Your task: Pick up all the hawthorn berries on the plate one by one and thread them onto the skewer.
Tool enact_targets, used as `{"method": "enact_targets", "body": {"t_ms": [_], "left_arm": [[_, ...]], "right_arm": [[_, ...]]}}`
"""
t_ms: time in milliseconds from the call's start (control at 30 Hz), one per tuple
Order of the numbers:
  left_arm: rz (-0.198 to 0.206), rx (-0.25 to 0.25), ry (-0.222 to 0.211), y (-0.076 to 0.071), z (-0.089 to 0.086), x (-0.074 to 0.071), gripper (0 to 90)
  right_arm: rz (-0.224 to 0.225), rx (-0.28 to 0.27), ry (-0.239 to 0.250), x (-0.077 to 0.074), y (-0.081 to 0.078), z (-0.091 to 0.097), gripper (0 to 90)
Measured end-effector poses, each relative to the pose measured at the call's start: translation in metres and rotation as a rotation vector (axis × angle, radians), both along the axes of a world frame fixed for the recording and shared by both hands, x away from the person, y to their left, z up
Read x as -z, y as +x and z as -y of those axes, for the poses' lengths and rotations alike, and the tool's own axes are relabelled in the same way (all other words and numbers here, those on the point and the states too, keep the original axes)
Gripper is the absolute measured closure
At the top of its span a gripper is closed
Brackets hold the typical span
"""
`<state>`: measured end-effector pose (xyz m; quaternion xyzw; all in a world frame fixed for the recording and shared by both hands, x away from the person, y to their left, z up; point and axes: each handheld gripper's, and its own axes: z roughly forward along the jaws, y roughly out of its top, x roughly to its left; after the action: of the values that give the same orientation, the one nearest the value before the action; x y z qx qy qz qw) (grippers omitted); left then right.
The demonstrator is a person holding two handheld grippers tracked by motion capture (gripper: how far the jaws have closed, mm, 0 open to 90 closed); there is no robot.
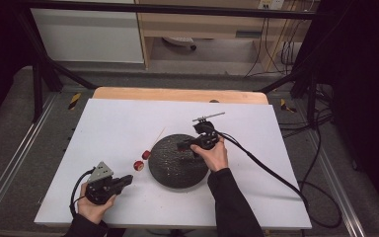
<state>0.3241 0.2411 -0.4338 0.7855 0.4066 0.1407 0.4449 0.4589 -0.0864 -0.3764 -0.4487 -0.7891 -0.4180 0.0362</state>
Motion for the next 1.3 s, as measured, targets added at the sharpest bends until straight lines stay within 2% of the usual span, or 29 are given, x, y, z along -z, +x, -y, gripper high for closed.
{"method": "enact_targets", "body": {"t_ms": [467, 667, 1000, 1300], "left_arm": [[0.012, 0.008, -0.009, -0.003, 0.007, -0.004, 88.4], [0.012, 0.016, -0.007, -0.004, 0.012, -0.004, 88.4], [0.011, 0.008, -0.021, -0.008, 0.020, -0.005, 88.4], [0.001, 0.009, -0.020, -0.010, 0.029, -0.008, 88.4]], "right_arm": [[0.079, 0.071, 0.226, 0.006, -0.022, 0.031, 61.7], [0.104, 0.098, 0.301, 0.011, -0.027, 0.037, 61.7], [0.176, 0.159, 0.395, 0.017, -0.032, 0.037, 61.8], [0.266, 0.190, 0.408, 0.019, -0.030, 0.037, 61.8]]}}
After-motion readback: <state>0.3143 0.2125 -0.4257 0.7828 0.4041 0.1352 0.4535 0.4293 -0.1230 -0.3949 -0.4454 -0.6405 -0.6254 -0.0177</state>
